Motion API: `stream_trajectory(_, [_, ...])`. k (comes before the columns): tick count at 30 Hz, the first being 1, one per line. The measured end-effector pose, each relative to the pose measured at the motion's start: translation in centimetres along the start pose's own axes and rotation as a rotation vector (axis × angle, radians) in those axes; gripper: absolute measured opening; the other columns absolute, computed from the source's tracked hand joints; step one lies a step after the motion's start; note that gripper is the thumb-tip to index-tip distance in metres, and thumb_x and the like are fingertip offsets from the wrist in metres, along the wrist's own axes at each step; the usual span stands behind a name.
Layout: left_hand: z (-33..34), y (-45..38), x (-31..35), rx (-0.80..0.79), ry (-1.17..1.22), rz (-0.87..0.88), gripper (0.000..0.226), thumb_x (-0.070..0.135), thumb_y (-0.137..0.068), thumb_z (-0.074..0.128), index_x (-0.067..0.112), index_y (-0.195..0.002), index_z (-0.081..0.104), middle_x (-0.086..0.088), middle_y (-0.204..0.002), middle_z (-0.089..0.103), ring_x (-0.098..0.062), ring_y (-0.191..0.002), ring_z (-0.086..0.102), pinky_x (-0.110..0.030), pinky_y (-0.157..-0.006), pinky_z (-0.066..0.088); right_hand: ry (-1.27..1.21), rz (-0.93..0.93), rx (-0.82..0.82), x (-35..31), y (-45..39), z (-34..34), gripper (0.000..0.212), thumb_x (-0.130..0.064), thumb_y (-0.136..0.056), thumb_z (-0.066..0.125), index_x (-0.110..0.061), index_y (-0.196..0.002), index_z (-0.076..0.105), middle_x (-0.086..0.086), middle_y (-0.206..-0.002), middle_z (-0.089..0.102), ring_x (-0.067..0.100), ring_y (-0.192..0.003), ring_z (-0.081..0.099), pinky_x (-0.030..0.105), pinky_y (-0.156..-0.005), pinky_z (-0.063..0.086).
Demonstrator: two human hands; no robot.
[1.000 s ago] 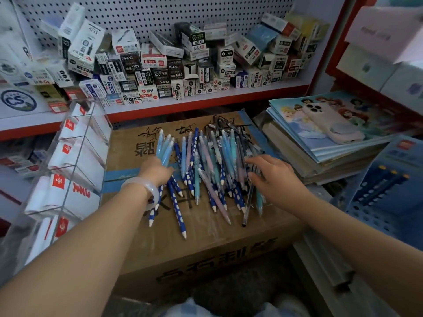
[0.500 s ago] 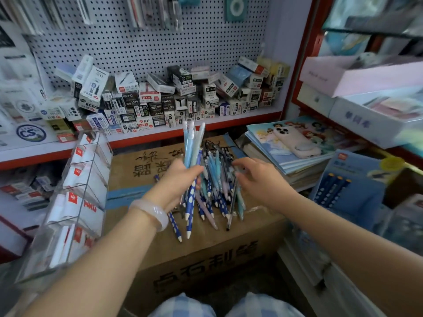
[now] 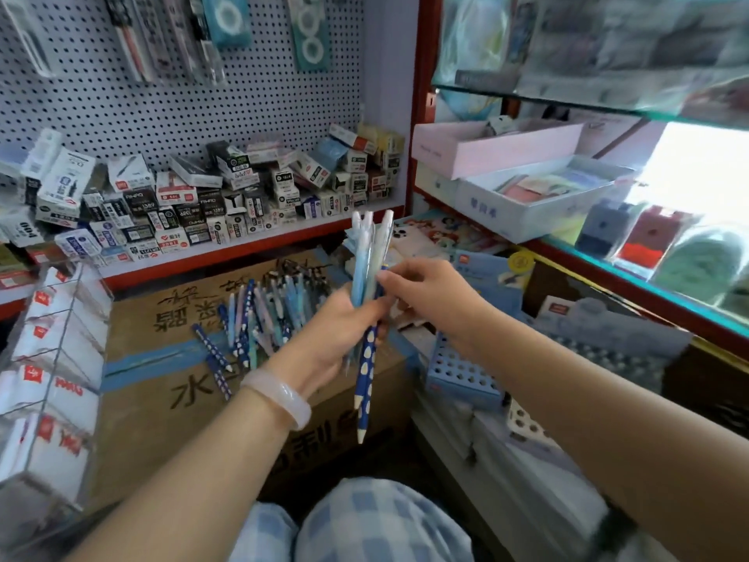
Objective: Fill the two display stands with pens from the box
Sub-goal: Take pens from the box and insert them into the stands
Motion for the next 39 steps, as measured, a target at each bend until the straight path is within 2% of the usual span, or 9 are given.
stream_trajectory(6, [3.8,0.3,-1.0,-0.047,0.111,-0.036,0.009,0.011,-0.095,0.047,0.010,-0.086,0.050,-0.002,-0.060,0.040,-0.007,-0.041,0.044,-0.017,-0.038,0.038,-0.378,0.162,0.022,2.7,1.5,-2.8,0.018,-0.021,-0.096,0.052,-0.008,-0.090,0.062,0.012,-0.087,0.063,0.021,-0.080,0.060,0.040,-0.086,0.053])
stream_trajectory(9, [4.4,0.1,-2.0,-0.052,0.097,-0.066,0.015,0.013,-0.095,0.046,0.007,-0.082,0.045,-0.002,-0.061,0.038,-0.006,-0.042,0.043,-0.017,-0.038,0.037,-0.567,0.198,0.212,3.9,1.2,-6.2,0.018,-0.019,-0.098,0.048,-0.009,-0.085,0.056,0.006,-0.075,0.058,0.013,-0.065,0.058,0.027,-0.067,0.054])
stream_trajectory(11, [4.2,-0.3,-2.6,-0.039,0.107,-0.078,0.015,0.012,-0.096,0.045,0.008,-0.081,0.043,-0.003,-0.062,0.040,-0.006,-0.042,0.044,-0.017,-0.038,0.037,-0.607,0.177,0.342,4.8,0.9,-9.0,0.016,-0.019,-0.098,0.048,-0.006,-0.093,0.055,0.005,-0.074,0.058,0.012,-0.062,0.058,0.020,-0.059,0.054])
stream_trajectory(14, [3.9,-1.0,-3.5,-0.010,0.121,-0.093,0.015,0.010,-0.096,0.045,0.008,-0.081,0.043,-0.004,-0.064,0.042,-0.007,-0.042,0.044,-0.017,-0.038,0.036,-0.350,0.104,0.514,6.0,0.4,-12.9,0.022,-0.019,-0.098,0.049,-0.001,-0.108,0.055,0.008,-0.084,0.064,0.013,-0.067,0.064,0.027,-0.068,0.058])
stream_trajectory(16, [3.9,-1.5,-4.1,0.004,0.119,-0.100,0.014,0.010,-0.096,0.046,0.009,-0.082,0.043,-0.004,-0.063,0.042,-0.007,-0.041,0.044,-0.017,-0.038,0.036,-0.136,0.043,0.560,6.4,0.2,-14.2,0.017,-0.019,-0.097,0.050,-0.005,-0.106,0.054,0.010,-0.092,0.067,0.016,-0.074,0.067,0.034,-0.074,0.059])
stream_trajectory(20, [4.1,-2.4,-5.2,0.029,0.061,-0.099,0.012,0.011,-0.095,0.047,0.009,-0.083,0.044,-0.003,-0.062,0.043,-0.006,-0.042,0.044,-0.017,-0.038,0.037,0.284,-0.039,0.510,7.3,-0.5,-13.9,0.008,-0.023,-0.095,0.052,-0.016,-0.100,0.050,0.008,-0.097,0.067,0.021,-0.083,0.066,0.044,-0.077,0.057])
stream_trajectory(23, [4.0,-3.3,-5.8,0.058,0.038,-0.086,0.013,0.011,-0.095,0.047,0.009,-0.083,0.043,-0.003,-0.062,0.043,-0.006,-0.042,0.044,-0.017,-0.039,0.037,0.503,-0.021,0.461,8.5,-1.4,-13.0,0.014,-0.024,-0.097,0.048,-0.012,-0.103,0.047,0.011,-0.098,0.064,0.028,-0.084,0.063,0.048,-0.075,0.054])
stream_trajectory(31, [3.4,-5.6,-7.4,0.083,0.027,-0.074,0.011,0.011,-0.095,0.047,0.010,-0.085,0.045,-0.002,-0.065,0.044,-0.009,-0.048,0.043,-0.019,-0.041,0.038,0.596,0.139,0.368,12.3,-4.2,-11.5,0.016,-0.021,-0.100,0.041,-0.008,-0.109,0.043,0.019,-0.103,0.060,0.033,-0.085,0.059,0.042,-0.065,0.049])
stream_trajectory(39, [3.3,-6.0,-8.6,0.067,0.062,-0.089,0.007,0.011,-0.094,0.048,0.011,-0.087,0.046,-0.003,-0.067,0.044,-0.009,-0.049,0.044,-0.019,-0.043,0.039,0.676,0.139,0.333,13.0,-5.2,-11.2,0.015,-0.022,-0.100,0.041,-0.008,-0.104,0.043,0.017,-0.103,0.059,0.033,-0.091,0.057,0.042,-0.071,0.048])
Point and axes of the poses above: each hand's wrist, its own y-axis away from the middle knuckle, its own z-axis out of the palm, x = y × z, the point moved 6 cm from there along -y, towards the middle knuckle
